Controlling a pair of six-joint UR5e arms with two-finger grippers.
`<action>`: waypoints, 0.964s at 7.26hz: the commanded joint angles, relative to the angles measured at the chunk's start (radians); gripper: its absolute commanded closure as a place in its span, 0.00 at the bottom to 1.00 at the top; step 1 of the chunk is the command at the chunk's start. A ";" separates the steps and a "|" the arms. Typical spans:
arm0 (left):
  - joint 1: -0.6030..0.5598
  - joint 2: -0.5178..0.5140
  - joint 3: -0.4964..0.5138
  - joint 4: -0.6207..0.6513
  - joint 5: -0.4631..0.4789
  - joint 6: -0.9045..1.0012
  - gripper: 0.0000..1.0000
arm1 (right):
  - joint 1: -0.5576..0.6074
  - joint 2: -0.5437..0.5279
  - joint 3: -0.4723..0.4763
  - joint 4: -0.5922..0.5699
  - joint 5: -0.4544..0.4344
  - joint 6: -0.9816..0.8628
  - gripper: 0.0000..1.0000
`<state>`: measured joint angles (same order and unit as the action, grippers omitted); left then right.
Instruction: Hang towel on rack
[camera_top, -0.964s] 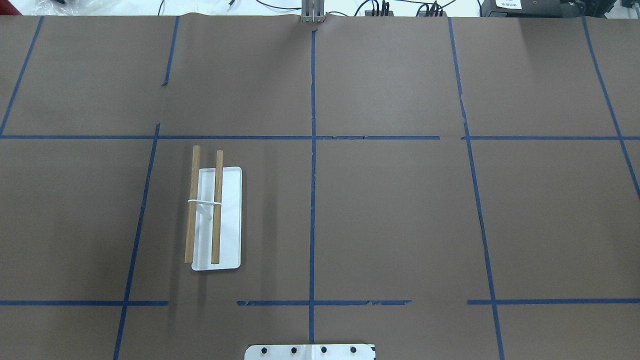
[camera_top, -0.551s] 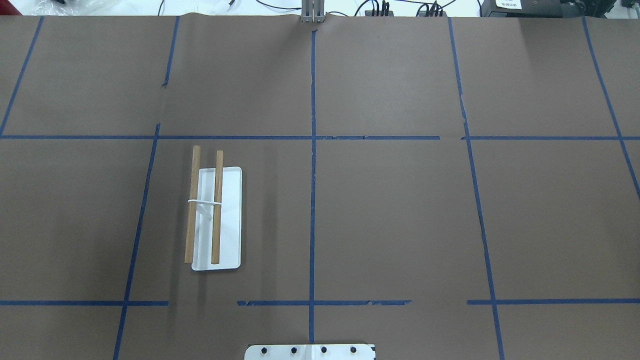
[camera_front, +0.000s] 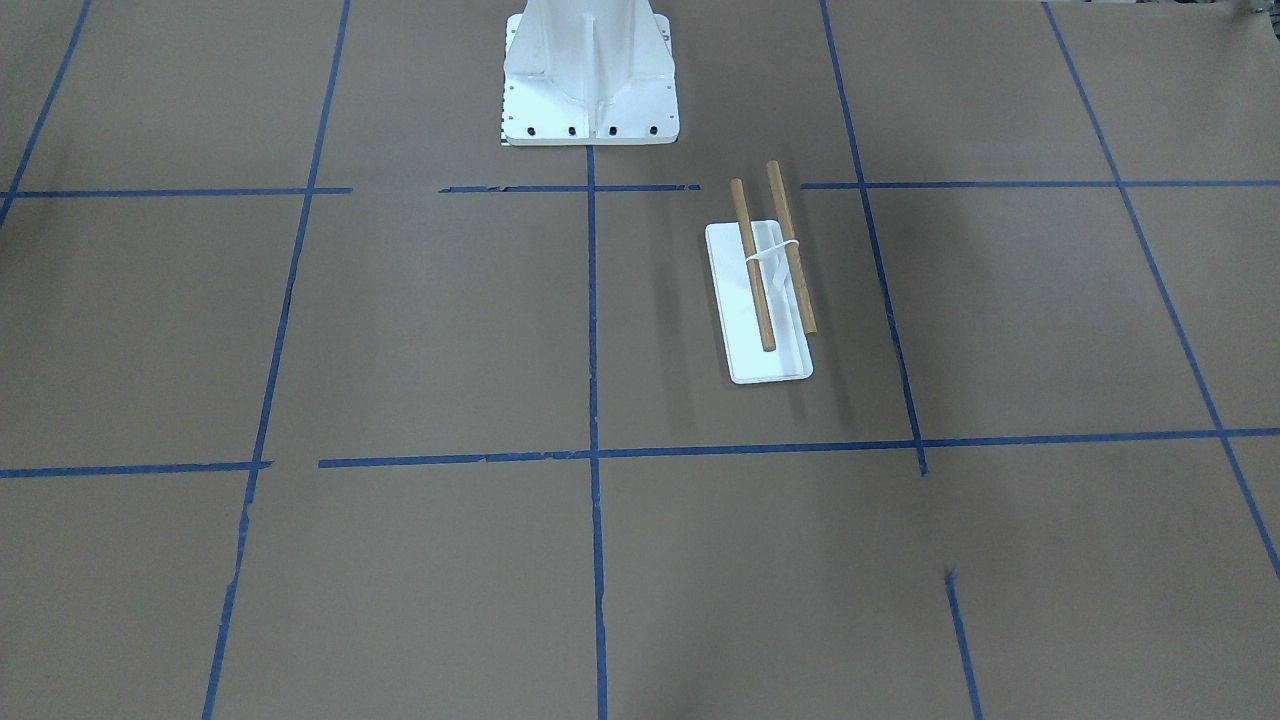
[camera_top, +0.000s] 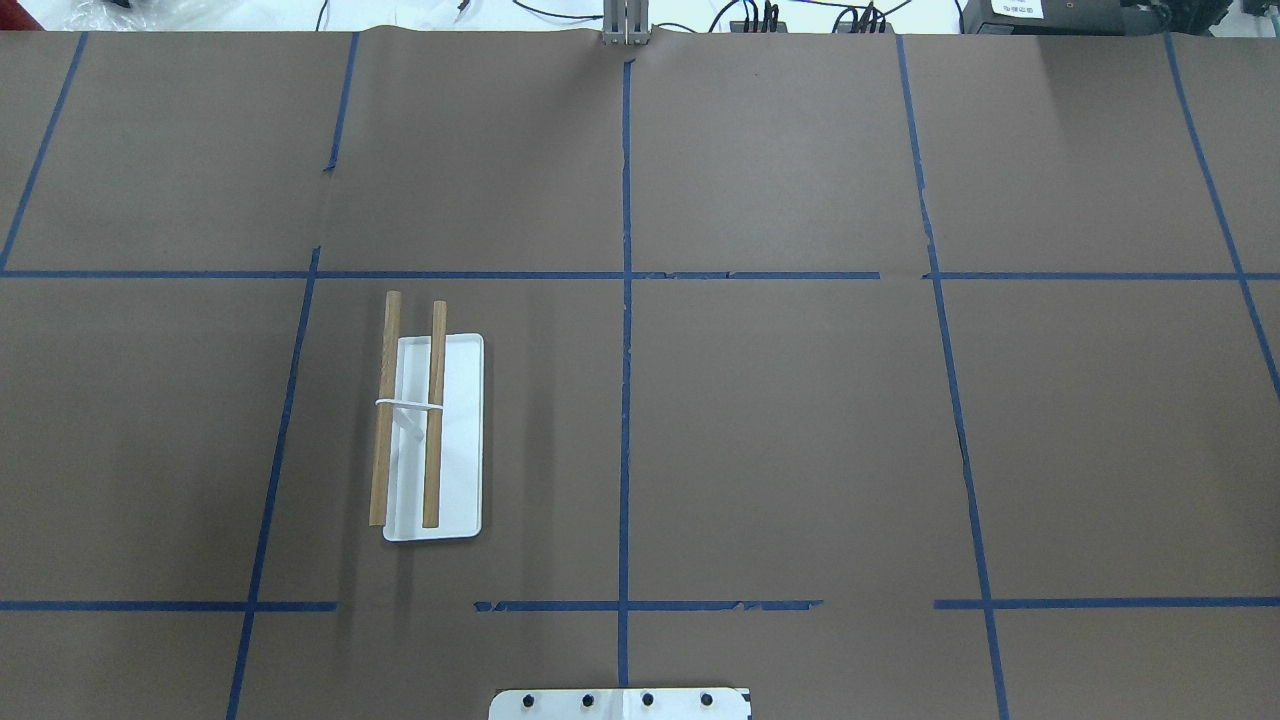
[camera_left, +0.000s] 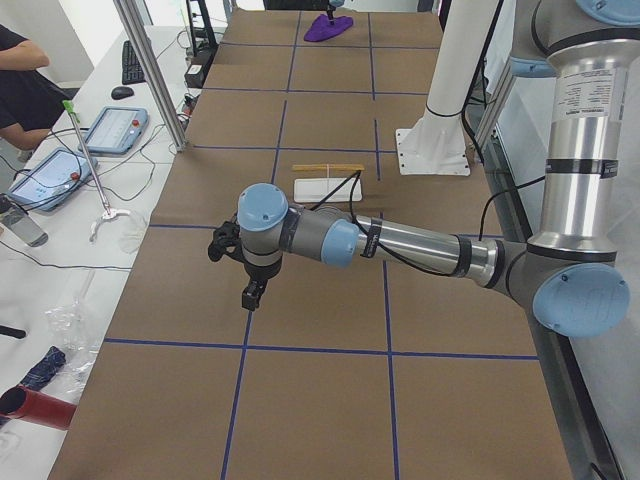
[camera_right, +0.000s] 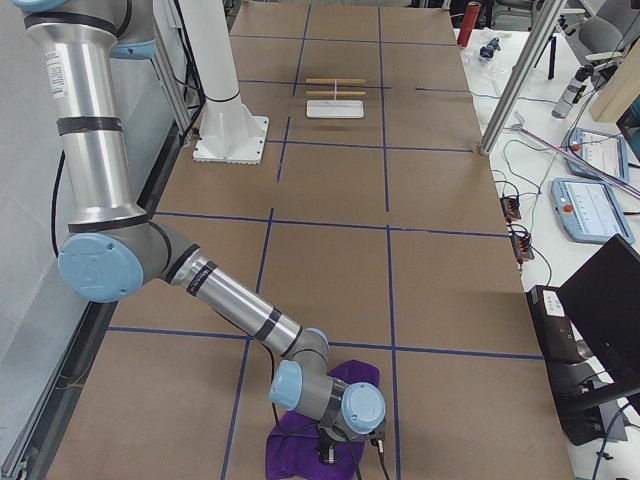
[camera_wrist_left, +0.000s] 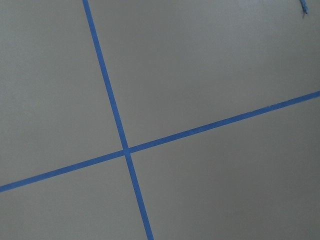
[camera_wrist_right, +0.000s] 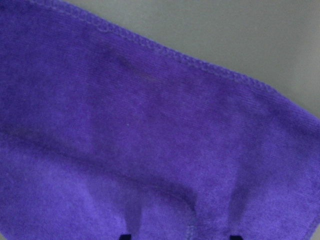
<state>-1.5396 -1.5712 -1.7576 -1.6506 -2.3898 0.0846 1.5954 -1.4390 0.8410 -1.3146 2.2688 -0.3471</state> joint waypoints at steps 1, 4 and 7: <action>-0.001 0.003 -0.003 0.000 0.001 0.003 0.00 | -0.011 0.005 -0.005 0.000 0.000 0.000 0.43; -0.001 0.007 -0.003 0.000 0.000 0.003 0.00 | -0.043 0.011 -0.003 -0.002 -0.002 -0.001 1.00; -0.002 0.010 -0.006 0.000 0.000 0.003 0.00 | -0.045 0.009 0.106 -0.014 0.006 -0.012 1.00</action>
<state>-1.5411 -1.5627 -1.7628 -1.6505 -2.3900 0.0874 1.5494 -1.4277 0.8752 -1.3193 2.2695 -0.3537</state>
